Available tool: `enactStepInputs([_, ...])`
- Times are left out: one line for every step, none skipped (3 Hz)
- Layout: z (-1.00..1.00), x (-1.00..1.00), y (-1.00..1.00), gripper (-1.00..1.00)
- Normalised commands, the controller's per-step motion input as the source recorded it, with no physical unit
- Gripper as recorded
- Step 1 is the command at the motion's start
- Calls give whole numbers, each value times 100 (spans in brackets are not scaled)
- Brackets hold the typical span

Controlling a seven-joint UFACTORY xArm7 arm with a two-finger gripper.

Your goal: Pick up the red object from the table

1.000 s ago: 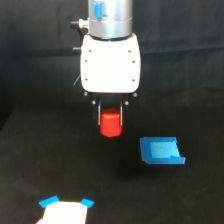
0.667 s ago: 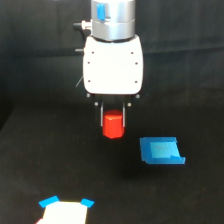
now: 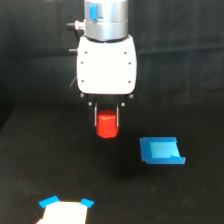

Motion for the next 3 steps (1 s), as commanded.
enactStepInputs([24, -2, -25, -97])
enactStepInputs([-33, -3, -41, -58])
enactStepInputs([13, -8, -51, -100])
